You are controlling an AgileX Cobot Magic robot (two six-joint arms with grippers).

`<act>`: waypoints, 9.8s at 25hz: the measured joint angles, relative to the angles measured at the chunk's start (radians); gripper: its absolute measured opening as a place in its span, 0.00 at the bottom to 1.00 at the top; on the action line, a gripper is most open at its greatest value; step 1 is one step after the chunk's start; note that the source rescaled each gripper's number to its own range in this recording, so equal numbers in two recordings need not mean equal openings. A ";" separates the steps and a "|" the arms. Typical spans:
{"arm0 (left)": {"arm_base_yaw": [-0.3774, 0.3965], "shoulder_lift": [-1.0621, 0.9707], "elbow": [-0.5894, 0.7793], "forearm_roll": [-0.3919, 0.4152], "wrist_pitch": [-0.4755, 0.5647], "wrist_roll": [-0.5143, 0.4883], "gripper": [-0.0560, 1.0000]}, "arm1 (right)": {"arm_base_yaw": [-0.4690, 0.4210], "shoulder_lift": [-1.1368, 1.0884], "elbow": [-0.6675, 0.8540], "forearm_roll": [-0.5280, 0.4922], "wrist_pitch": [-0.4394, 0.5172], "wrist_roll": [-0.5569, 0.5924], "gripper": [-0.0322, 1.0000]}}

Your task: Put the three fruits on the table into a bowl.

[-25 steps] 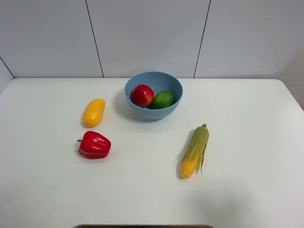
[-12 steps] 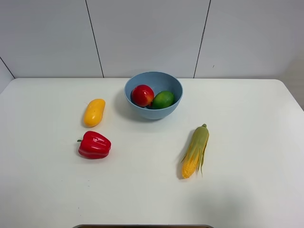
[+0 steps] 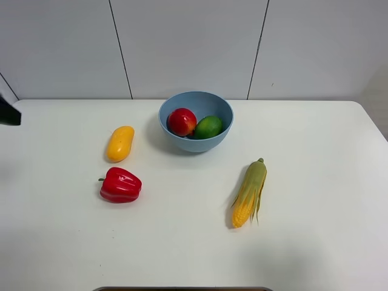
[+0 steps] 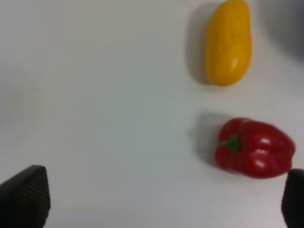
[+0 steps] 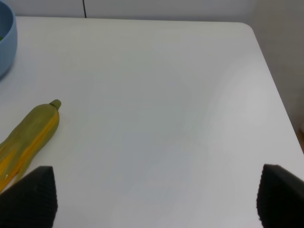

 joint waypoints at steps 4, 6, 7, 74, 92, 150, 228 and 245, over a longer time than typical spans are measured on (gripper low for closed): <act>-0.019 0.232 -0.136 -0.072 -0.008 0.055 1.00 | 0.000 0.000 0.000 0.000 0.000 0.000 0.53; -0.054 0.325 -0.204 -0.074 -0.018 0.060 1.00 | 0.000 0.000 0.000 0.000 0.000 0.000 0.53; -0.071 0.371 -0.230 -0.073 -0.027 0.060 1.00 | 0.000 0.000 0.000 0.000 0.000 0.000 0.53; -0.363 1.065 -0.387 0.139 -0.406 -0.075 0.06 | 0.000 0.000 0.000 0.000 -0.002 0.000 0.53; -0.363 1.065 -0.387 0.138 -0.393 -0.086 0.06 | 0.000 0.000 0.000 0.000 -0.002 0.000 0.53; -0.704 0.911 -0.401 -0.027 -0.768 -0.157 0.05 | 0.000 0.000 0.000 0.000 -0.002 0.000 0.53; -0.025 -1.150 0.559 0.313 0.174 -0.283 0.98 | 0.000 0.000 0.000 0.000 -0.002 0.000 0.53; -0.025 -1.152 0.559 0.311 0.181 -0.274 0.98 | 0.000 0.000 0.000 0.000 -0.002 0.000 0.53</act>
